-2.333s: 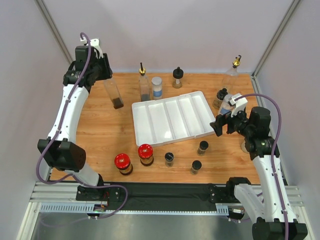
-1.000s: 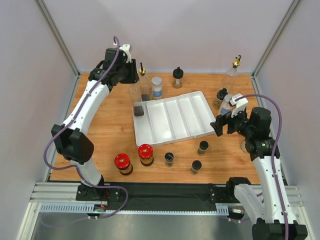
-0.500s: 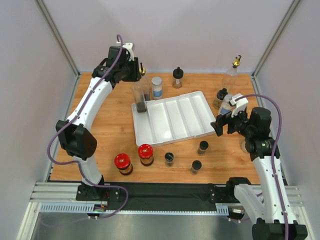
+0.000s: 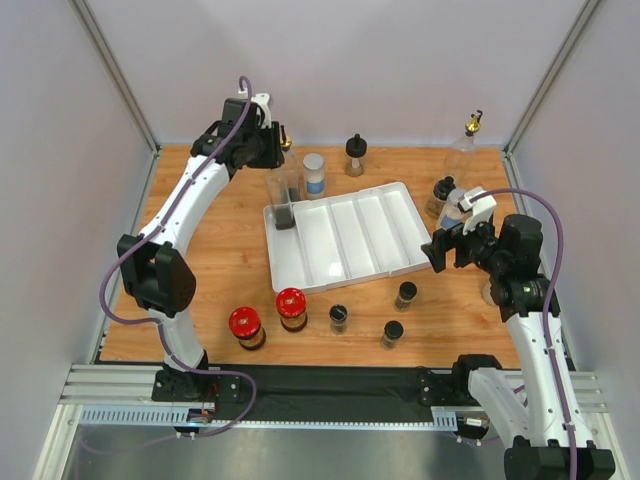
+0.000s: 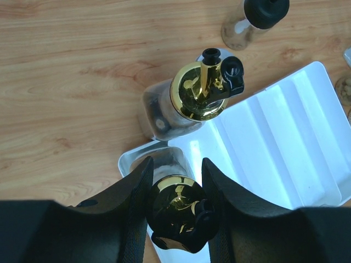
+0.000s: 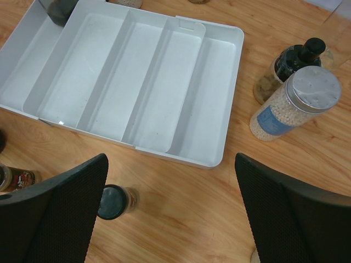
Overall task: Organize the condiment bottles
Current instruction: Place the bottle in the storage box.
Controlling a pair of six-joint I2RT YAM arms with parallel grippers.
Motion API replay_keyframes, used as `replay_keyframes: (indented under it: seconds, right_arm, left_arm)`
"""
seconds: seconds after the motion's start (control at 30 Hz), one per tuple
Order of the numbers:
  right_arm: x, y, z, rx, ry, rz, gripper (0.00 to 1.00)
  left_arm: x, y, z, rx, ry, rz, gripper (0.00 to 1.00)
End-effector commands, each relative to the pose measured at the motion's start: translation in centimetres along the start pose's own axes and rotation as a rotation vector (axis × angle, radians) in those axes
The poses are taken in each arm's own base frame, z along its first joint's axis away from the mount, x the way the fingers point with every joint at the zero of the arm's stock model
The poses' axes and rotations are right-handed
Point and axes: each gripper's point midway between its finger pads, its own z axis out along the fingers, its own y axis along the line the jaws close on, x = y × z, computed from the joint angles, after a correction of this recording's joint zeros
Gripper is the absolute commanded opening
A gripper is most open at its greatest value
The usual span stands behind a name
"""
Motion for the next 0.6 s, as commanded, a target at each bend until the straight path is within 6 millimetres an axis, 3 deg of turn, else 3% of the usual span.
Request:
replay_keyframes:
  seconds: [0.0, 0.1, 0.17, 0.3, 0.43, 0.57]
  right_arm:
    - [-0.1, -0.2, 0.1, 0.010, -0.013, -0.025, 1.00]
    - [-0.2, -0.2, 0.1, 0.009, -0.016, -0.027, 1.00]
    - [-0.2, -0.2, 0.2, 0.009, -0.014, -0.026, 1.00]
    - [-0.1, -0.2, 0.2, 0.008, -0.012, -0.026, 1.00]
    - [-0.1, -0.2, 0.2, 0.008, -0.010, -0.025, 1.00]
    - [-0.1, -0.3, 0.2, 0.009, -0.010, -0.025, 1.00]
  left_arm:
    - [-2.9, -1.2, -0.9, 0.044, -0.111, 0.026, 0.00]
    - [-2.7, -1.3, -0.9, 0.049, -0.107, 0.036, 0.01]
    - [-2.4, -1.2, -0.8, 0.049, -0.102, 0.042, 0.08]
    - [-2.4, -1.3, -1.2, 0.054, -0.107, 0.052, 0.42]
    - [-2.6, -1.5, -1.7, 0.057, -0.118, 0.063, 0.60]
    - [-2.8, -1.6, -2.2, 0.060, -0.122, 0.072, 0.68]
